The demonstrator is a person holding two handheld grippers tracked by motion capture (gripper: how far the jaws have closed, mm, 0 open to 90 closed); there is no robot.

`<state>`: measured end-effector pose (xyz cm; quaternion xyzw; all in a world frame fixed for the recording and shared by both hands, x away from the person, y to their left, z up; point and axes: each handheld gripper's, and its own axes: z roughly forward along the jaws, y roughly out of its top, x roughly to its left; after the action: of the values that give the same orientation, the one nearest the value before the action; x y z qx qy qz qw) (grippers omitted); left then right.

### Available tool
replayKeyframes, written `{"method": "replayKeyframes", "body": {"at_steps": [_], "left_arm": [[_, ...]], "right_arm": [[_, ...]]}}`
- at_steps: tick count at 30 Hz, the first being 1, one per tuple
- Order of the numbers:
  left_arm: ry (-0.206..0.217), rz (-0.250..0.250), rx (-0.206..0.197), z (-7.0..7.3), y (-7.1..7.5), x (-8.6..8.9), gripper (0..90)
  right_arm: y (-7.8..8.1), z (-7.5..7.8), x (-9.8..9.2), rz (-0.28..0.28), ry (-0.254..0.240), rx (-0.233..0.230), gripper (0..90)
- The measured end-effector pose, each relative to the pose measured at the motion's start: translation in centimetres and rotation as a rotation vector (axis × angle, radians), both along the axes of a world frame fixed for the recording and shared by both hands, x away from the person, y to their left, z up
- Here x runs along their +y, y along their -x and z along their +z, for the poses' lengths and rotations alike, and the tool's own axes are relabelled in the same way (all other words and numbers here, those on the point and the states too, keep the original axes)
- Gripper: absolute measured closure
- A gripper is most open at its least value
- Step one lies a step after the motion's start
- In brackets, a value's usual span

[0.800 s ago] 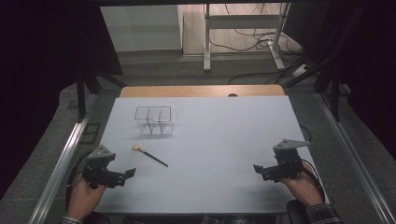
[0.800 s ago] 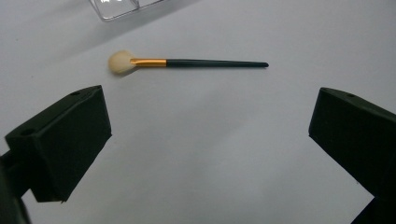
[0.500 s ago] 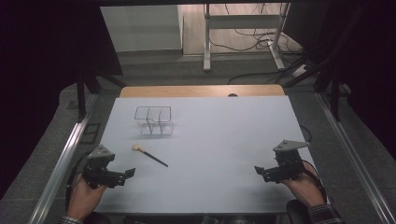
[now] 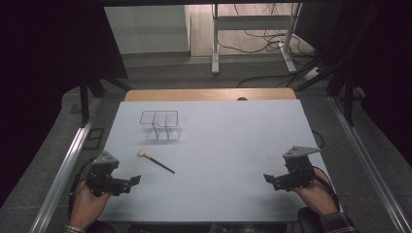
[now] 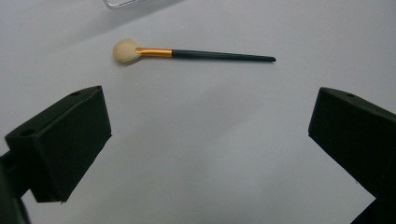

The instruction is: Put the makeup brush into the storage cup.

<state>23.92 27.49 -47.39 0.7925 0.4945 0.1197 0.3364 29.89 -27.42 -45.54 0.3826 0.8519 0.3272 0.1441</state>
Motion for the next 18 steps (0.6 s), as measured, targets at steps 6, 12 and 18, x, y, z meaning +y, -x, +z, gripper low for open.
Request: {"method": "replayKeyframes", "body": {"at_steps": [6,12,18], "left_arm": [[0.003,0.014,0.006,0.04,-0.11,-0.08,0.0],[0.024,0.004,0.003,0.19,-0.25,-0.04,0.0],[0.005,-0.021,0.003,0.31,-0.7,-0.56,0.0]], "right_arm": [[-0.04,-0.07,0.13,0.003,0.005,0.004,0.0],[-0.05,-0.12,0.22,0.005,0.009,0.007,0.0],[-0.07,-0.16,0.32,0.012,0.018,0.006,0.0]]}}
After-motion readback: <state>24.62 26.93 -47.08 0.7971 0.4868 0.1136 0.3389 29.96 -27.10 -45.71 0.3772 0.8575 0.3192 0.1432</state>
